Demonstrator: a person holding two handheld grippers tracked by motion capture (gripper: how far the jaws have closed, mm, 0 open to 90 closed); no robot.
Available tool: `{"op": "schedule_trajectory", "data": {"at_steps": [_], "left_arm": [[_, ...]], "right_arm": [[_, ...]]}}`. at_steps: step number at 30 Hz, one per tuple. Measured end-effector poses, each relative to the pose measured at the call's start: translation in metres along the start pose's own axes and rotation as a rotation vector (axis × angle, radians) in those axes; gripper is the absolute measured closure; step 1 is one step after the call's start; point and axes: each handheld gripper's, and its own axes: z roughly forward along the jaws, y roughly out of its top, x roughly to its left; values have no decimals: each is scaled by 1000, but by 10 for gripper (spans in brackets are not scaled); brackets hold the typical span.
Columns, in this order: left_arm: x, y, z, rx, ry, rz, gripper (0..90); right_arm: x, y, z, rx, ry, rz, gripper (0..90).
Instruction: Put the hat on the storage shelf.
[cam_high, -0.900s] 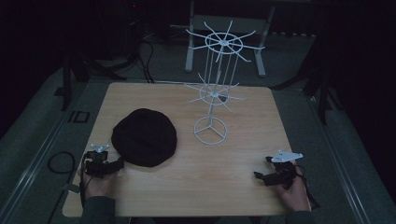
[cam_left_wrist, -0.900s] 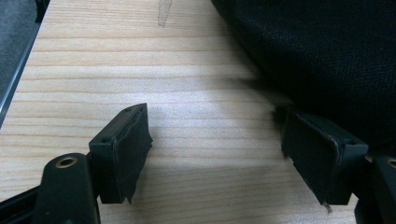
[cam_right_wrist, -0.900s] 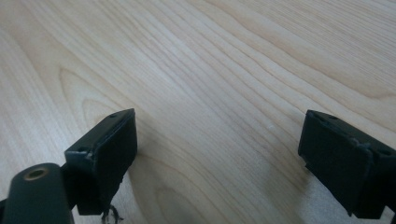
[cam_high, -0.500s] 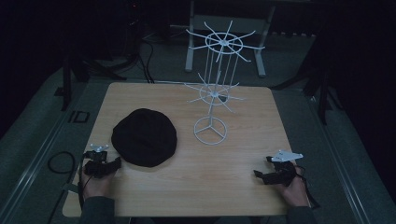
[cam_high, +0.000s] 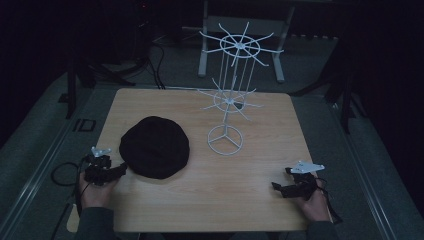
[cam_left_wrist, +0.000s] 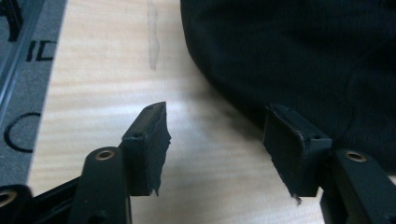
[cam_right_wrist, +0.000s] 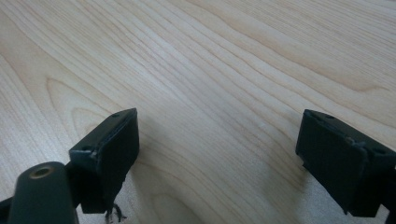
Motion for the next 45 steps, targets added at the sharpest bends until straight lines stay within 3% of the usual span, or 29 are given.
{"op": "schedule_trajectory", "data": {"at_steps": [7,17,21,22,23,25,26,28,30,32,34,35,36,39,40,41,45], "left_arm": [[-1,22,5,-9,-3,24,348],[-3,55,32,28,1,48,253],[-6,61,49,85,15,61,235],[-8,61,60,128,21,70,235],[-8,61,60,128,21,70,235],[-10,59,68,167,22,84,255],[-11,58,73,207,19,84,344],[-13,57,79,250,9,86,374],[-15,60,80,275,8,83,470],[-16,62,80,286,14,90,499],[-18,64,80,304,26,93,639],[-18,65,80,309,27,96,639],[-17,67,80,314,32,92,706],[-14,67,79,296,4,58,744],[-10,66,78,273,-31,19,760],[-10,66,78,273,-31,19,765],[-3,67,74,235,-105,-55,776]], "right_arm": [[0,0,0,1,-2,2,133],[0,0,0,0,-2,1,133],[0,0,0,0,-2,1,133],[0,0,0,0,-2,2,132],[0,0,0,0,-2,2,132],[0,0,0,0,-2,1,133],[0,0,0,0,-2,1,133],[0,0,0,0,-2,1,133],[0,0,0,0,-3,1,133],[0,0,0,0,-2,1,133],[0,0,0,0,-2,1,133],[0,0,0,0,-2,1,133],[0,0,0,0,-2,2,133],[0,0,0,0,-2,1,133],[0,0,0,0,-2,2,133],[0,0,0,0,-2,2,133],[0,0,0,0,-2,1,132]]}}
